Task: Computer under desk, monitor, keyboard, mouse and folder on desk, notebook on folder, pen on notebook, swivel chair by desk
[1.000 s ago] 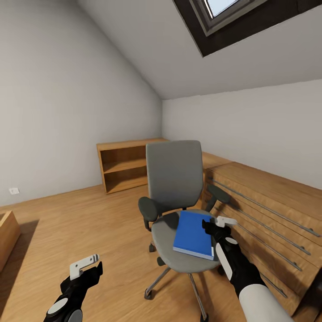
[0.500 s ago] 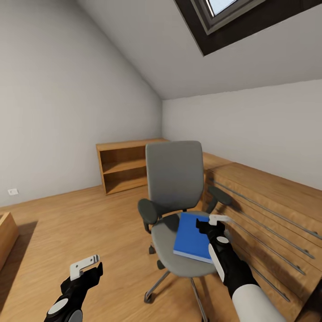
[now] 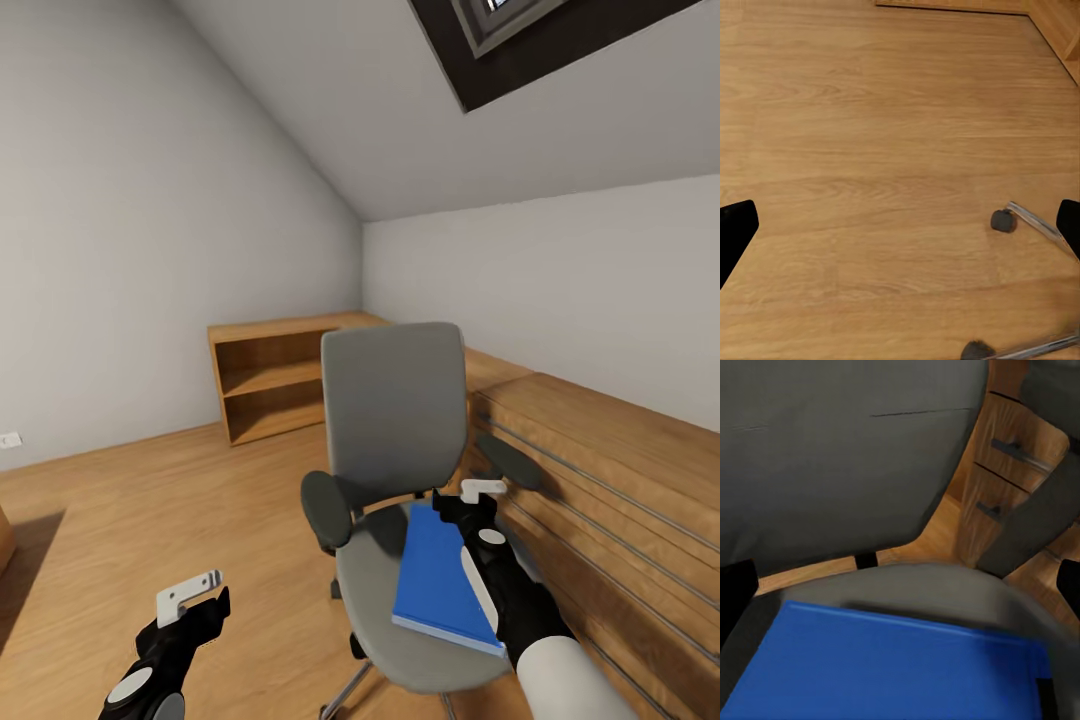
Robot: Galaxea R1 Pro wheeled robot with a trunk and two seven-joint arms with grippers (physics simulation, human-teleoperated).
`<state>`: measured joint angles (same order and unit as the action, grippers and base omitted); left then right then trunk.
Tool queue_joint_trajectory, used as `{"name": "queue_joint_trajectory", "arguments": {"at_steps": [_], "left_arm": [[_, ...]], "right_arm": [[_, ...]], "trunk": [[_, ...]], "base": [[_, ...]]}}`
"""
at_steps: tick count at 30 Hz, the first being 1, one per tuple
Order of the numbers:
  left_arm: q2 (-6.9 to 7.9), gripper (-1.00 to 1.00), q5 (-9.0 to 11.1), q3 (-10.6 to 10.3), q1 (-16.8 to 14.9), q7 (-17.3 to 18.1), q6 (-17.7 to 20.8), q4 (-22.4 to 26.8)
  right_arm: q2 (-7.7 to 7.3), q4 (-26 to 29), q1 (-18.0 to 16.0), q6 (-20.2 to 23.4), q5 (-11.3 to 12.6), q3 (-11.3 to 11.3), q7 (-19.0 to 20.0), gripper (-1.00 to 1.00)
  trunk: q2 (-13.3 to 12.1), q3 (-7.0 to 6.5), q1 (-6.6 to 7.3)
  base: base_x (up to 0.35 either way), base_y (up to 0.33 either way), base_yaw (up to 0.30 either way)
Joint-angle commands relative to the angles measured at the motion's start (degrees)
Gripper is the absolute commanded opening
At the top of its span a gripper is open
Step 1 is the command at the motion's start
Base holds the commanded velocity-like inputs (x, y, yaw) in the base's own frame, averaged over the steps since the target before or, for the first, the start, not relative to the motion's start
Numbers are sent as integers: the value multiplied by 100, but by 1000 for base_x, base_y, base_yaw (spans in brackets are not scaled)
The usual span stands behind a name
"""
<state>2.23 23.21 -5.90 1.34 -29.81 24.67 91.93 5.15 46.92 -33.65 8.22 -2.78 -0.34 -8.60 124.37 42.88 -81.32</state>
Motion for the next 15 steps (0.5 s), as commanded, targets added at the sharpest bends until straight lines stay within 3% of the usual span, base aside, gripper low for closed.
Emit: {"name": "queue_joint_trajectory", "arguments": {"at_steps": [1,6,15], "left_arm": [[6,100,52,-14,-2,-52,9,9],[7,100,52,-11,-2,-51,13,9],[13,100,52,-8,-2,-51,20,12]], "right_arm": [[3,10,-1,39,-29,-3,-13,100],[3,3,6,40,-30,-1,-11,100],[3,-34,7,78,-22,40,-5,100]], "trunk": [[2,5,-3],[2,5,-3],[2,5,-3]], "base": [[325,0,0],[277,0,0],[42,0,0]]}}
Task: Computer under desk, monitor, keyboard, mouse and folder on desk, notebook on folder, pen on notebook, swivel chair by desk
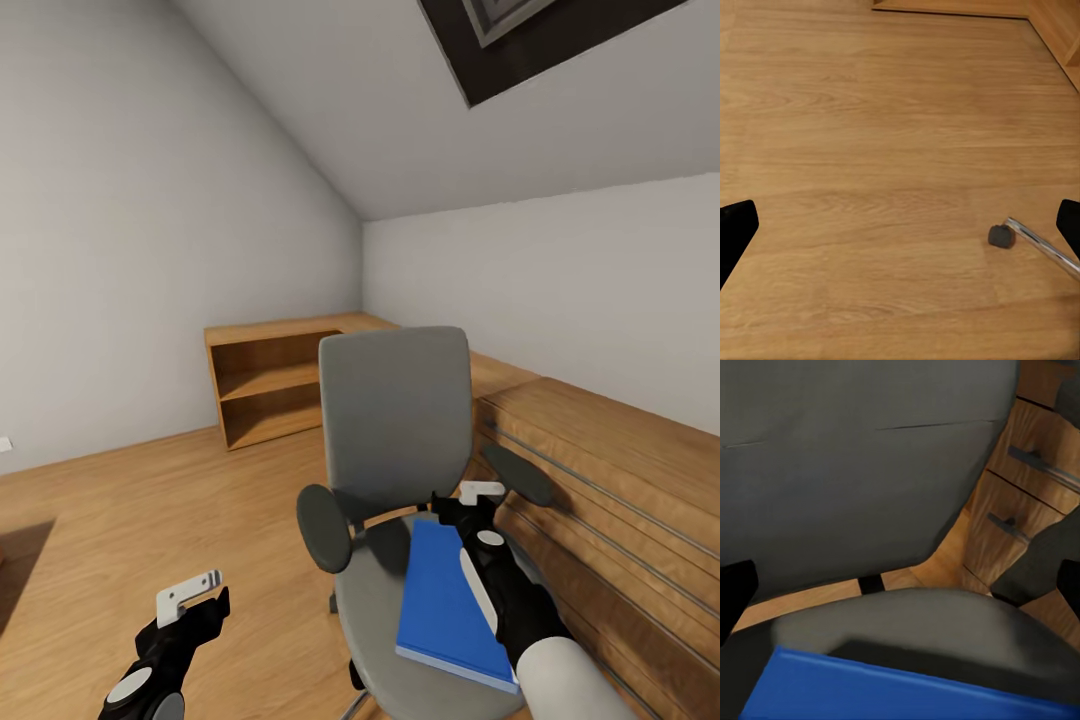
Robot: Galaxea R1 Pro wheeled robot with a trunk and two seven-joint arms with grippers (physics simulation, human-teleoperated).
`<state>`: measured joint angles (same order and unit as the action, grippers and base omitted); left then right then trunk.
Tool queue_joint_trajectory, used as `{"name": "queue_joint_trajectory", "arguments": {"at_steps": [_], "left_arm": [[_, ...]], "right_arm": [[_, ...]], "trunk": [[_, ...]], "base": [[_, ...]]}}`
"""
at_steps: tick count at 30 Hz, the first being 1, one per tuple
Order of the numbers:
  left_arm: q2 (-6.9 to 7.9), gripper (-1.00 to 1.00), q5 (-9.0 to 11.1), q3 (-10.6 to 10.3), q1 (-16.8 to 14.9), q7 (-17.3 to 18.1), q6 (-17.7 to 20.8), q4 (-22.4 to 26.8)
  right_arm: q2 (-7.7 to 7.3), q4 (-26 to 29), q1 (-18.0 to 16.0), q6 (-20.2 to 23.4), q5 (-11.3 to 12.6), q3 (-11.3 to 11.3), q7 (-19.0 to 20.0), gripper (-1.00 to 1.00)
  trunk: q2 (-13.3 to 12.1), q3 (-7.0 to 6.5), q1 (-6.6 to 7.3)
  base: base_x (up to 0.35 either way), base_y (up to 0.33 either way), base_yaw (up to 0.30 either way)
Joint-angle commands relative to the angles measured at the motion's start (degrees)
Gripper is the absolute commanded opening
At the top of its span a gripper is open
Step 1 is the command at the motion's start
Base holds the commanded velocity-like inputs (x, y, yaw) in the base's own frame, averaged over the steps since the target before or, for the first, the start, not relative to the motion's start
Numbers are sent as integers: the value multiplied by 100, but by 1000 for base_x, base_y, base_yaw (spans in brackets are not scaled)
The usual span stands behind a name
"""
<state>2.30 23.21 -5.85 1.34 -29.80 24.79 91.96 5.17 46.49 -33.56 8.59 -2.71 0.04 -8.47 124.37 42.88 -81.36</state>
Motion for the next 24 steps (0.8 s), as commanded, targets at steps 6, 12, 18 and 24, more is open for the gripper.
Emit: {"name": "queue_joint_trajectory", "arguments": {"at_steps": [6,12,18,24], "left_arm": [[0,100,52,-13,-2,-60,-18,50],[-2,100,52,-19,-2,-61,-31,71],[-2,100,52,-21,-2,-68,-35,76],[-2,100,52,-22,-2,-73,-36,76]], "right_arm": [[2,-9,-1,157,-28,485,-19,100],[2,-16,-1,363,-28,940,-16,100],[2,-17,-1,435,-28,1081,-21,100],[2,-17,-1,466,-33,1100,-23,100]], "trunk": [[2,5,0],[2,5,0],[2,5,0],[243,113,-131]], "base": [[3,0,0],[0,0,0],[0,0,0],[0,0,0]]}}
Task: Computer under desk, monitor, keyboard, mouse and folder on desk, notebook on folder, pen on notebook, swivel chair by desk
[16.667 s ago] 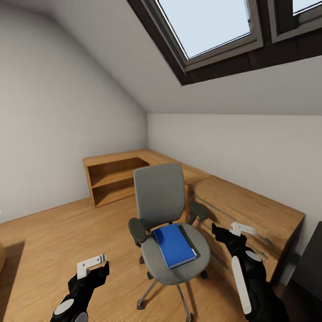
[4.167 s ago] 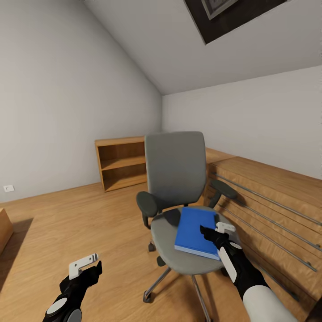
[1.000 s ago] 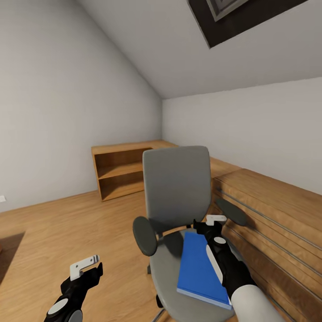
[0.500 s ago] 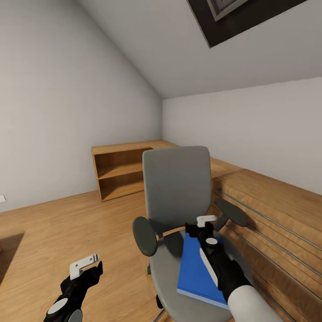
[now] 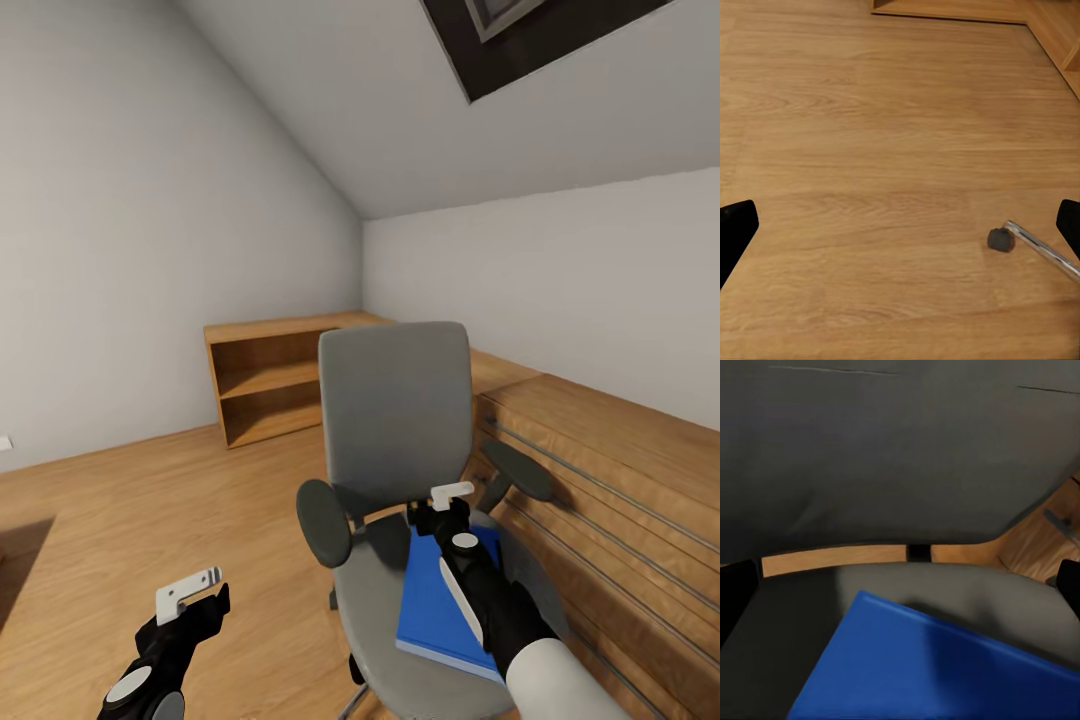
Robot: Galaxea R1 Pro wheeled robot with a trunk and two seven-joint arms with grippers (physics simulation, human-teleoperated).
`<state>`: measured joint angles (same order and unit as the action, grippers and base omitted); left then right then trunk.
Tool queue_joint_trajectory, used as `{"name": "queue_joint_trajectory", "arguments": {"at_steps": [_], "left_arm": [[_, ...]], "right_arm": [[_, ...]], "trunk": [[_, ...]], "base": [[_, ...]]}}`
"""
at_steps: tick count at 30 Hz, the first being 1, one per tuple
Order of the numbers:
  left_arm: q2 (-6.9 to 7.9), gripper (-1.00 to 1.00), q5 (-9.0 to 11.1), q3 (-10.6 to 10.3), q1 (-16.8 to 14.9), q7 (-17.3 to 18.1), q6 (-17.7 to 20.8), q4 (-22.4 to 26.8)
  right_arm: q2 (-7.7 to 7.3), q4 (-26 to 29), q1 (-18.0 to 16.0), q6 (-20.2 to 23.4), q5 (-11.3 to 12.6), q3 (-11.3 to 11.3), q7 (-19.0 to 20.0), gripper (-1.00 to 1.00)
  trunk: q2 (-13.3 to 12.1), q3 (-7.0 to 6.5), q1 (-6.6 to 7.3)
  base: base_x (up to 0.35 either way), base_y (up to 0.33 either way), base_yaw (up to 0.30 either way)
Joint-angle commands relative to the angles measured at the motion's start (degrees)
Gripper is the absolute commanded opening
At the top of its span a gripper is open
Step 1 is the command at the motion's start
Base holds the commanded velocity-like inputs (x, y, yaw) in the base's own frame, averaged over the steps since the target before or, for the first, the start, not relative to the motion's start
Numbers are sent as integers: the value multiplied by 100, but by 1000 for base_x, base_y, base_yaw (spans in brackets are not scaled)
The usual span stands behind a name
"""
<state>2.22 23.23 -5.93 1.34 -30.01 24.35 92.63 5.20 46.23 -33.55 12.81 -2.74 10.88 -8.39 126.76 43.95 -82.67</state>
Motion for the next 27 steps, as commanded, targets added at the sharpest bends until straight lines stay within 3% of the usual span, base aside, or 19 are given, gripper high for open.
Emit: {"name": "queue_joint_trajectory", "arguments": {"at_steps": [1,11,15,20,27], "left_arm": [[6,100,50,-13,-2,-54,8,9],[3,100,50,-13,-2,-58,1,9],[2,100,50,-13,-2,-58,-1,9],[2,100,50,-13,-2,-58,-1,9],[3,100,50,-13,-2,-58,-1,9]], "right_arm": [[-2,9,-3,49,-31,18,-31,100],[-2,9,-3,122,-34,27,-38,100],[-2,9,-3,134,-34,28,-40,100],[-2,9,-3,238,-34,28,-46,100],[5,9,-3,369,-34,35,-48,100]], "trunk": [[44,23,-22],[445,203,-242],[445,203,-242],[645,293,-352],[645,293,-352]], "base": [[0,0,0],[0,0,0],[0,0,0],[0,0,0],[0,0,0]]}}
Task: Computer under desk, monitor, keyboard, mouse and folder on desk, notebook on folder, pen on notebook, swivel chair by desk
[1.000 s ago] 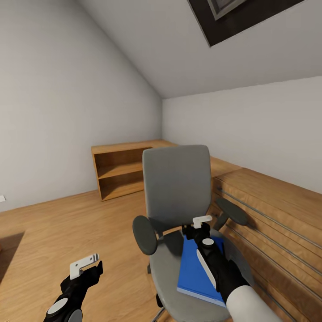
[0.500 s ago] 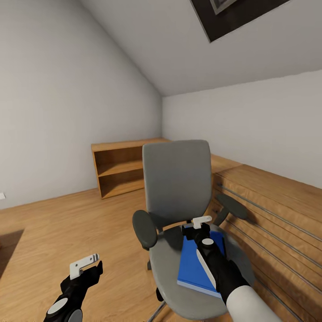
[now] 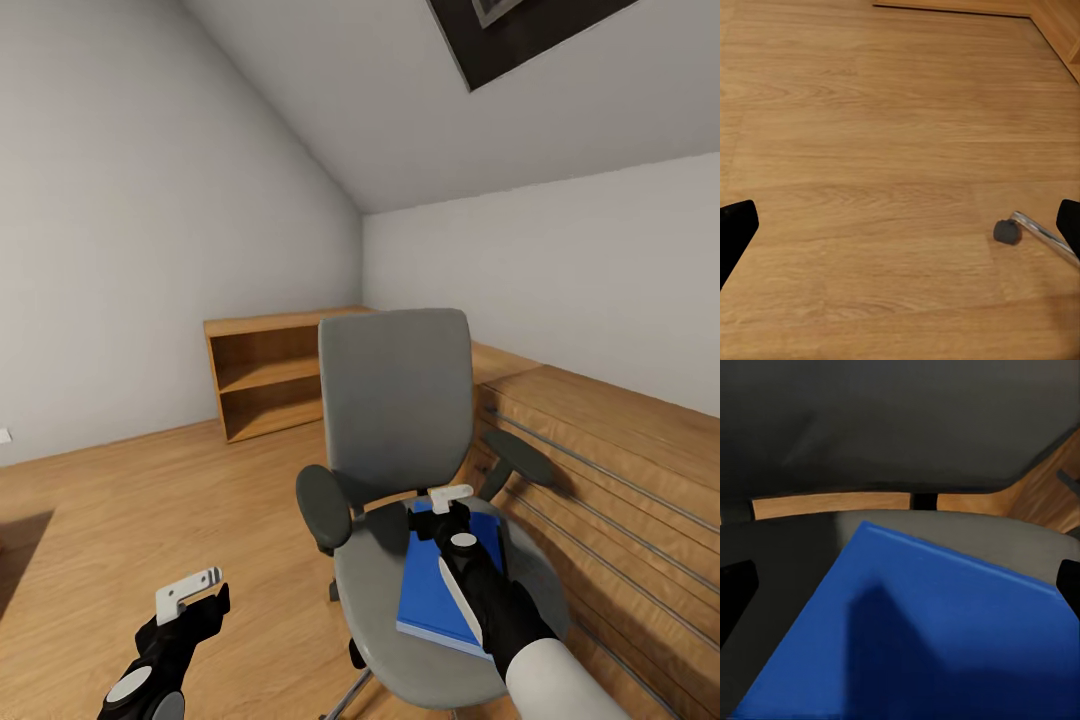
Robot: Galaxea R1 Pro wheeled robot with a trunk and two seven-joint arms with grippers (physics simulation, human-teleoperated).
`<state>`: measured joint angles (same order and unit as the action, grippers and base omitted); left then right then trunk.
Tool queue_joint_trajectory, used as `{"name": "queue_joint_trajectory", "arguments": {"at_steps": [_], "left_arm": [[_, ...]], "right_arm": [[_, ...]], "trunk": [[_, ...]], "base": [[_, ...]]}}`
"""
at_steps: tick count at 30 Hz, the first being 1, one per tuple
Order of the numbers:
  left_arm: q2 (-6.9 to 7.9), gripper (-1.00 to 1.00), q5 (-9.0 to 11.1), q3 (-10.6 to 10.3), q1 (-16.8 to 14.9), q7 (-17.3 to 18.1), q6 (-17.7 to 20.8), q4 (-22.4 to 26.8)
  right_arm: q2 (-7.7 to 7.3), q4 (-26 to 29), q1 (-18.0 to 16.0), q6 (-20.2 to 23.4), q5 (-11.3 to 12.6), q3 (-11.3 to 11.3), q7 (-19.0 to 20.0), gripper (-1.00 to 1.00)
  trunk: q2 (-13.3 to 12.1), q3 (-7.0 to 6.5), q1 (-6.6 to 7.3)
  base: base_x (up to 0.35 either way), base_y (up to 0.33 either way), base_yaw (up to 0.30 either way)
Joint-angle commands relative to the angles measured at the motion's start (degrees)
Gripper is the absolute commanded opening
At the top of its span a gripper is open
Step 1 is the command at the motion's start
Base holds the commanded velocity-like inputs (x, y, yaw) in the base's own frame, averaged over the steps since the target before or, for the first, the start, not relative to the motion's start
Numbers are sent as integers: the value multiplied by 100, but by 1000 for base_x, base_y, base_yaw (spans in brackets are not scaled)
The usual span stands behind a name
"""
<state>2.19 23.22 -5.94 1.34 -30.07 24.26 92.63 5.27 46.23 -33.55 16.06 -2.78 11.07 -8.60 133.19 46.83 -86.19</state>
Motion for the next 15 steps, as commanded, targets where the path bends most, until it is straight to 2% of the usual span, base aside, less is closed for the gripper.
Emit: {"name": "queue_joint_trajectory", "arguments": {"at_steps": [1,10,15], "left_arm": [[7,100,51,-13,-2,-52,8,9],[2,100,51,-13,-2,-52,16,9],[1,100,51,-13,-2,-52,15,9]], "right_arm": [[-2,8,-2,129,-26,17,-28,100],[-5,9,-2,210,-22,13,-36,100],[-7,8,-2,213,-22,10,-36,100]], "trunk": [[42,23,-21],[83,41,-43],[283,131,-153]], "base": [[0,0,0],[0,0,0],[0,0,0]]}}
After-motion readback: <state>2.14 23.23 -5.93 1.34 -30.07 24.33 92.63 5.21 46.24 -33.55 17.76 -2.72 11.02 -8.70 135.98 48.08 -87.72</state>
